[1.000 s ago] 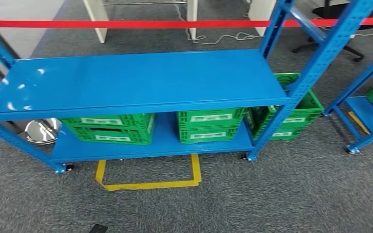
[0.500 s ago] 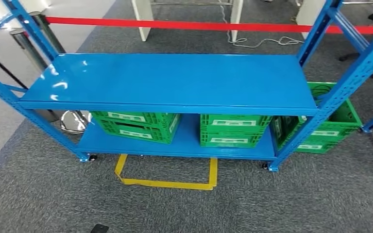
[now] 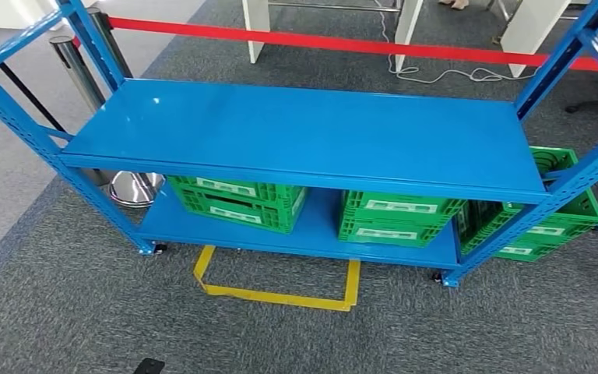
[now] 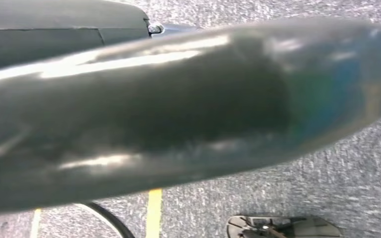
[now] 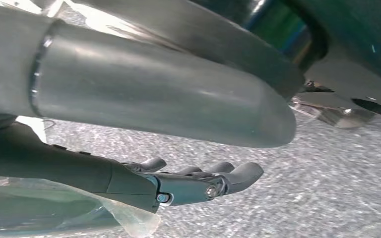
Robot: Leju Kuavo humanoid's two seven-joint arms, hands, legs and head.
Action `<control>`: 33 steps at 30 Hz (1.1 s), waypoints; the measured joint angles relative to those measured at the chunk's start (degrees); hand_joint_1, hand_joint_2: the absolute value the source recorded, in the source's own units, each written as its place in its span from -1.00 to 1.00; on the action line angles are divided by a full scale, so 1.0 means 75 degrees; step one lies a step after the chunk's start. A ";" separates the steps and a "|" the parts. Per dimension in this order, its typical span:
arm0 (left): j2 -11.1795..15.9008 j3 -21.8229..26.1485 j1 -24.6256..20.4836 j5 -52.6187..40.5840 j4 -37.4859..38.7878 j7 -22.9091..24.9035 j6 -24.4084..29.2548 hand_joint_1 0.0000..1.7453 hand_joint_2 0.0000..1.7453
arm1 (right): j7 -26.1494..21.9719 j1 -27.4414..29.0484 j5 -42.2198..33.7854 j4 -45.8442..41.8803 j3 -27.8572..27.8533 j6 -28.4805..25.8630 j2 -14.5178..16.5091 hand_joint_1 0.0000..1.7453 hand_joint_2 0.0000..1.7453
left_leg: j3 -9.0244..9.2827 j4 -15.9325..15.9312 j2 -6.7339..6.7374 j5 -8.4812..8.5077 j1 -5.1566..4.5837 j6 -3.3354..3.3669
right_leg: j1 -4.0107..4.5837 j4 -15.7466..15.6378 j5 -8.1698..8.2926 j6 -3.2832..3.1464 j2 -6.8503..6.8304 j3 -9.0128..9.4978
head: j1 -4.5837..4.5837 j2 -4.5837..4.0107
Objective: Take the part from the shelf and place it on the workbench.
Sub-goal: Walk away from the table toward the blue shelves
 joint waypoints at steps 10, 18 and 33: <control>0.0009 0.0018 0.0007 -0.0002 0.0000 0.0000 -0.0004 -1.00 -1.00 | -0.0047 0.0046 0.0012 0.0008 -0.0001 0.0030 -0.0015 -1.00 -1.00 | 0.0386 0.0027 -0.0002 -0.0410 -0.0020 -0.0207 | 0.0078 -0.0977 0.0815 -0.0182 0.0004 -0.0056 | 0.0010 0.0000; 0.0022 0.0026 0.0006 -0.0016 0.0000 0.0021 0.0020 -1.00 -1.00 | -0.0078 0.0052 0.0009 0.0007 0.0000 0.0036 -0.0022 -1.00 -1.00 | -0.0894 0.2267 0.0020 -0.1155 0.0025 -0.0428 | 0.0066 -0.1056 0.0623 -0.0461 0.0003 0.0382 | -0.0012 0.0000; 0.0009 0.0066 -0.0003 -0.0025 0.0003 0.0054 0.0092 -1.00 -1.00 | -0.0143 0.0028 -0.0047 0.0006 -0.0001 0.0034 -0.0020 -1.00 -1.00 | -0.0316 0.0132 0.0023 0.0148 -0.0034 0.0020 | 0.0099 0.0886 -0.0641 -0.0095 0.0014 -0.0410 | -0.0007 0.0000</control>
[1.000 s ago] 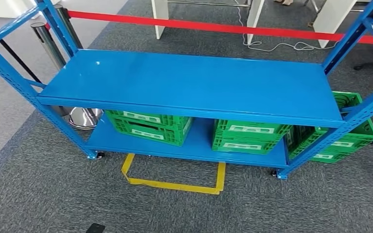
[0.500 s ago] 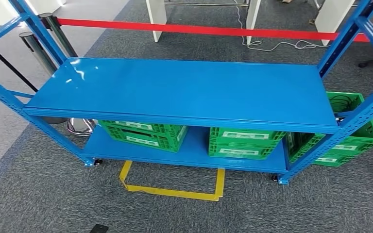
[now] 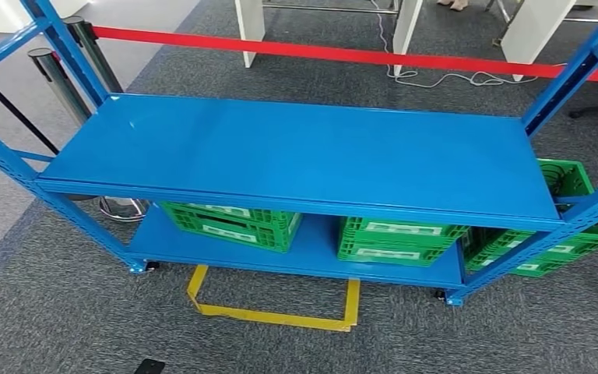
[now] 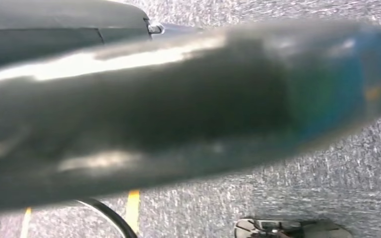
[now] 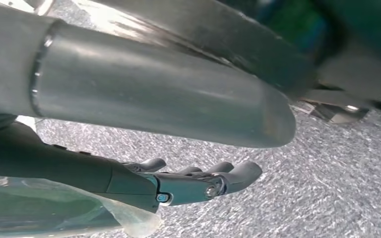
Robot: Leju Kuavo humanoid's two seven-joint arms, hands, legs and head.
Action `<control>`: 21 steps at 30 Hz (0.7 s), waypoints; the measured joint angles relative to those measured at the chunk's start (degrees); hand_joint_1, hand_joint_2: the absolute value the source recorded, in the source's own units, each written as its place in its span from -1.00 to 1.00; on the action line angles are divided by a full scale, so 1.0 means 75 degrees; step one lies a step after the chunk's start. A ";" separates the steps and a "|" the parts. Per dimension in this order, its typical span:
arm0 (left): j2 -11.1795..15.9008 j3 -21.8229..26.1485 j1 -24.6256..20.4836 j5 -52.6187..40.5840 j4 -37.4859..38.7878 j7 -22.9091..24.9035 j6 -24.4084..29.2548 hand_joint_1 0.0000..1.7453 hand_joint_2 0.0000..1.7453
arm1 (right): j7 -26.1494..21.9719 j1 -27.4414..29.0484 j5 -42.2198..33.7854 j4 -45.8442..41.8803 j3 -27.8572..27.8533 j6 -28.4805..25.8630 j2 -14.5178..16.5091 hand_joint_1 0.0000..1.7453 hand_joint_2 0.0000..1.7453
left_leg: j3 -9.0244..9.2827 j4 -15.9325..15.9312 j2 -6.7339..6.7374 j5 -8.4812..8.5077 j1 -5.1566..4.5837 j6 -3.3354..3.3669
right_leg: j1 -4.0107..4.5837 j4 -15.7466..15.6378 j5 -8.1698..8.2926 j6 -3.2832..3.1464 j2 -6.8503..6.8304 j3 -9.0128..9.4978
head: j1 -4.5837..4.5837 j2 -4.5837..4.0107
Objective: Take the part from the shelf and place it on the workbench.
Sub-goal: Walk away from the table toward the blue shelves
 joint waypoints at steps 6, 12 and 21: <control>-0.0010 0.0007 0.0009 0.0000 0.0000 0.0028 0.0012 -1.00 -1.00 | -0.0003 0.0000 -0.0007 0.0001 -0.0001 0.0000 -0.0003 -1.00 -1.00 | 0.0235 0.0032 -0.0024 -0.0207 -0.0018 -0.0122 | -0.0018 -0.1781 0.1350 -0.0055 -0.0001 0.0533 | -0.0005 0.0000; -0.0012 0.0010 -0.0008 0.0000 0.0000 0.0032 0.0028 -1.00 -1.00 | -0.0004 0.0009 -0.0009 0.0003 -0.0006 -0.0005 -0.0006 -1.00 -1.00 | 0.0087 0.0475 -0.0015 -0.0536 0.0002 -0.0342 | -0.0039 -0.2002 0.1391 -0.0287 -0.0002 0.0697 | -0.0061 0.0000; -0.0039 0.0011 -0.0013 -0.0058 0.0000 0.0114 0.0128 -1.00 -1.00 | 0.0007 -0.0001 -0.0009 0.0003 -0.0007 0.0003 -0.0006 -1.00 -1.00 | -0.0007 0.0354 -0.0003 -0.0096 0.0054 -0.0342 | -0.0011 -0.1991 0.1275 -0.0265 -0.0005 0.0823 | -0.0089 0.0000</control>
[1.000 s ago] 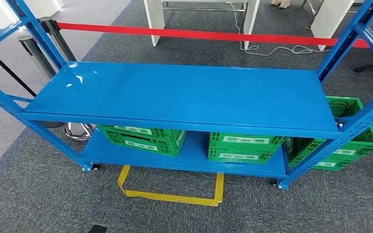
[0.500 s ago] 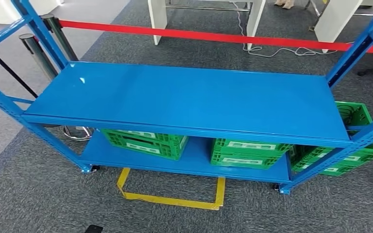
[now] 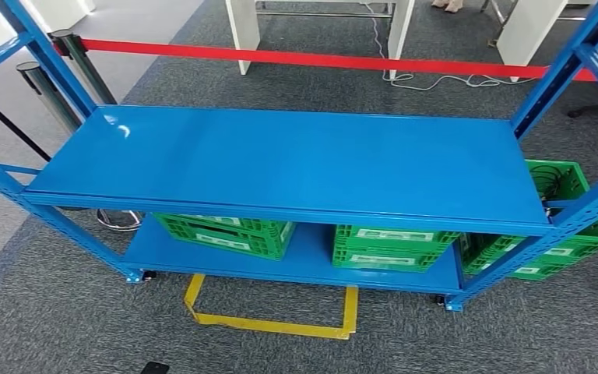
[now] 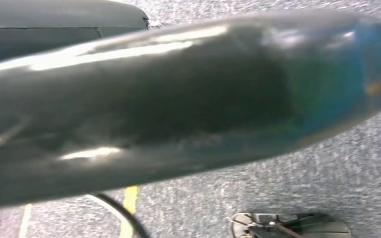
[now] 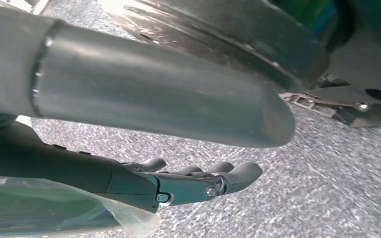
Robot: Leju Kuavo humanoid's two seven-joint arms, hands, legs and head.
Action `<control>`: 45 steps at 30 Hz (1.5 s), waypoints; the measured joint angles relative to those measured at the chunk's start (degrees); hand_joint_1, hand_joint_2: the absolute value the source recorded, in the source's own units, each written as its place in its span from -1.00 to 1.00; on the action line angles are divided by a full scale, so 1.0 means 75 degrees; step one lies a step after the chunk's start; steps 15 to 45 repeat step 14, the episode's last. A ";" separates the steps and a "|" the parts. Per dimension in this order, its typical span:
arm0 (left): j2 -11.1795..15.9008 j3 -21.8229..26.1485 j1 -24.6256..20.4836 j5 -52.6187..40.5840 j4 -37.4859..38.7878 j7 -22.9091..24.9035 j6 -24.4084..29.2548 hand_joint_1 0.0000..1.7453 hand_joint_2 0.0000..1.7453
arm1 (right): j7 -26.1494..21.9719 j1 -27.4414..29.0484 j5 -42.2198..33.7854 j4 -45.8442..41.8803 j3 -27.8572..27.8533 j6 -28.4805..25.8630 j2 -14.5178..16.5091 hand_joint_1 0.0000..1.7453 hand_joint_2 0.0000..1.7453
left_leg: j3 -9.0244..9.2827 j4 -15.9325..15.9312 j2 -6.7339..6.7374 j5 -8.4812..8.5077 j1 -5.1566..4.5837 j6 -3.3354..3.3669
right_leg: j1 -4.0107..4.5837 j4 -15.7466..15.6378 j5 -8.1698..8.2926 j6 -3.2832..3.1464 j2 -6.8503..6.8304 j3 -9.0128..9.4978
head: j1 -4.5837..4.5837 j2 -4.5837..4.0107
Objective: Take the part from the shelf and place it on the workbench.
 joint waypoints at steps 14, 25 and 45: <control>-0.0079 0.0003 -0.0001 -0.0123 0.0003 0.0154 0.0041 -1.00 -1.00 | 0.0558 0.0002 -0.0539 0.0000 -0.0399 -0.0037 0.0000 -1.00 -1.00 | 0.0212 -0.0426 0.0197 0.0001 -0.0046 0.0324 | -0.0013 0.0984 -0.0147 0.0264 -0.0130 -0.0660 | 0.0097 0.0000; -0.0079 0.0003 -0.0001 -0.0123 0.0003 0.0154 0.0041 -1.00 -1.00 | 0.0558 0.0002 -0.0539 0.0000 -0.0399 -0.0037 0.0000 -1.00 -1.00 | 0.0212 -0.0426 0.0197 0.0001 -0.0046 0.0324 | -0.0013 0.0984 -0.0147 0.0264 -0.0130 -0.0660 | 0.0097 0.0000; -0.0079 0.0003 -0.0001 -0.0123 0.0003 0.0154 0.0041 -1.00 -1.00 | 0.0558 0.0002 -0.0539 0.0000 -0.0399 -0.0037 0.0000 -1.00 -1.00 | 0.0212 -0.0426 0.0197 0.0001 -0.0046 0.0324 | -0.0013 0.0984 -0.0147 0.0264 -0.0130 -0.0660 | 0.0097 0.0000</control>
